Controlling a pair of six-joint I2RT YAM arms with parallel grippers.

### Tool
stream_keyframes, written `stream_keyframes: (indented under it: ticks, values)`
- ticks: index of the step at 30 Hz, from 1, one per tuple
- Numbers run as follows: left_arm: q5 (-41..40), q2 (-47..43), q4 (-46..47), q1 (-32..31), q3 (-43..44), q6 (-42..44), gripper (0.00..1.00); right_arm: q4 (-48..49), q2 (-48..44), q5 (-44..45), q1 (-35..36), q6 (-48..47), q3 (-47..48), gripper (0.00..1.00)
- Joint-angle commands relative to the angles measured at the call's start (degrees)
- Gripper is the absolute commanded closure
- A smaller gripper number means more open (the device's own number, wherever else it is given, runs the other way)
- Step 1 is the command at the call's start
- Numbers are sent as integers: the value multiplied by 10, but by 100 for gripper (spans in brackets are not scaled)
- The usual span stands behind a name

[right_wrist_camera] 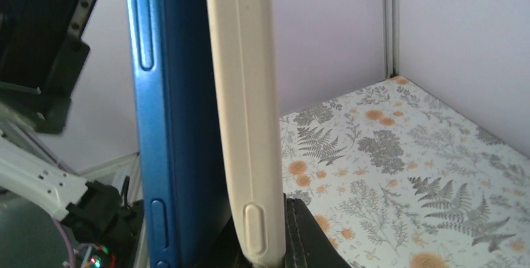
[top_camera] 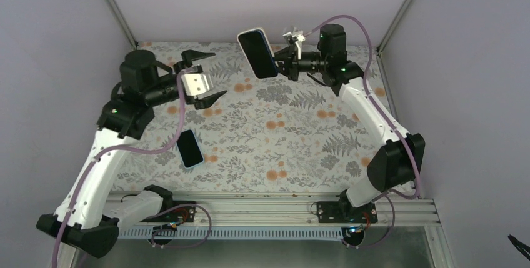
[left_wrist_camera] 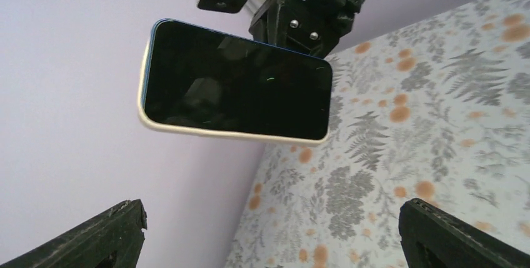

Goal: Take the phone out of the phone case
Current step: Remove the phone case from the phone.

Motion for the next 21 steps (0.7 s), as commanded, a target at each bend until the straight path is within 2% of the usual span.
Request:
stream_keyframes:
  ticks: [1,6,11,16,21]
  values:
    - [-121,16,200,-47,-68,-42,0,96,-5,14,6,104,13,97]
    - [-168,59,254,-105,-89,-49,0,121,6,54,3,167,24,97]
    - [-195,101,295,-143,-86,-39,0,94,33,82,1,179,59,97]
    - [-230,141,326,-183,-77,-28,0,112,43,82,-6,197,53,97]
    - [-333,183,392,-227,-80,-11,0,129,71,58,-18,227,58,97]
